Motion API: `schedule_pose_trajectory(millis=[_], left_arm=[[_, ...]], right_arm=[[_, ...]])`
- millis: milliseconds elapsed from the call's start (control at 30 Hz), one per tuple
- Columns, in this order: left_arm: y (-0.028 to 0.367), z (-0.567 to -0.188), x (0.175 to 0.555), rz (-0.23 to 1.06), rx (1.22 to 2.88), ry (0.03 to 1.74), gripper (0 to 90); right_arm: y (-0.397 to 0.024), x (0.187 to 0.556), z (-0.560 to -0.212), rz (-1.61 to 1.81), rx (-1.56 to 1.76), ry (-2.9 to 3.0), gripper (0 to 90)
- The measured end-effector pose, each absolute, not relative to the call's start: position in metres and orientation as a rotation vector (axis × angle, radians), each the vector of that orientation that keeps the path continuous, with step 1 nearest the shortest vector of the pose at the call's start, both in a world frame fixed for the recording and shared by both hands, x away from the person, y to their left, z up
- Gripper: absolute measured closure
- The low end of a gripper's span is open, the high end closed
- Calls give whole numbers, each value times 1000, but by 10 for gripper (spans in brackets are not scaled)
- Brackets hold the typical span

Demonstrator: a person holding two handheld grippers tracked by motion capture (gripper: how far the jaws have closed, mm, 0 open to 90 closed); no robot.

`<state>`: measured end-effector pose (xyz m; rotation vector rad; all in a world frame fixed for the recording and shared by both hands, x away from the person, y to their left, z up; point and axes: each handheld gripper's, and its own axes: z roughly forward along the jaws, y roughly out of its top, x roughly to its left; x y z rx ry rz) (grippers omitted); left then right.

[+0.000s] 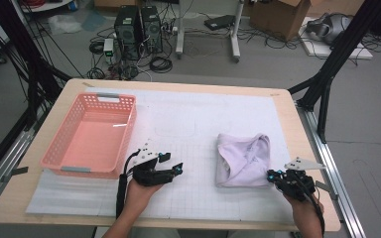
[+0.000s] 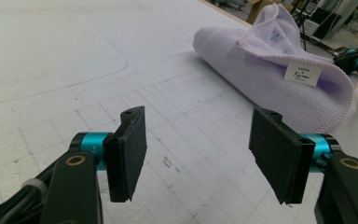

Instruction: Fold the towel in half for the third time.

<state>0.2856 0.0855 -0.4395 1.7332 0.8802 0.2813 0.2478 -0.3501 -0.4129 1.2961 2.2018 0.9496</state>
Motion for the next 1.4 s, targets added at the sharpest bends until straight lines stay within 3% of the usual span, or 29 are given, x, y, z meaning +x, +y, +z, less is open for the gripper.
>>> schedule_pose_trajectory(millis=[167, 233, 367, 800, 933, 1000, 1100, 1400], left_arm=[[85, -440, 286, 283, 1733, 881, 370], [85, -440, 286, 284, 1733, 881, 370], [86, -440, 286, 285, 1736, 882, 370], [90, -439, 286, 289, 1731, 880, 370], [91, -439, 286, 291, 1729, 885, 370], [91, -439, 285, 290, 1729, 887, 370], [90, -440, 285, 289, 1736, 885, 370], [90, -440, 285, 291, 1729, 888, 370]], right_arm=[[-358, 247, -413, 904, 1342, 2213, 828], [-357, 248, -417, 874, 1344, 2209, 727], [-351, 252, -407, 971, 1312, 2149, 622], [-277, 317, -395, 1073, 1150, 2316, 498], [-259, 333, -402, 1019, 1126, 2354, 563], [-254, 337, -407, 967, 1102, 2390, 661], [-251, 338, -411, 917, 1075, 2433, 877], [-271, 325, -400, 992, 1055, 2373, 897]])
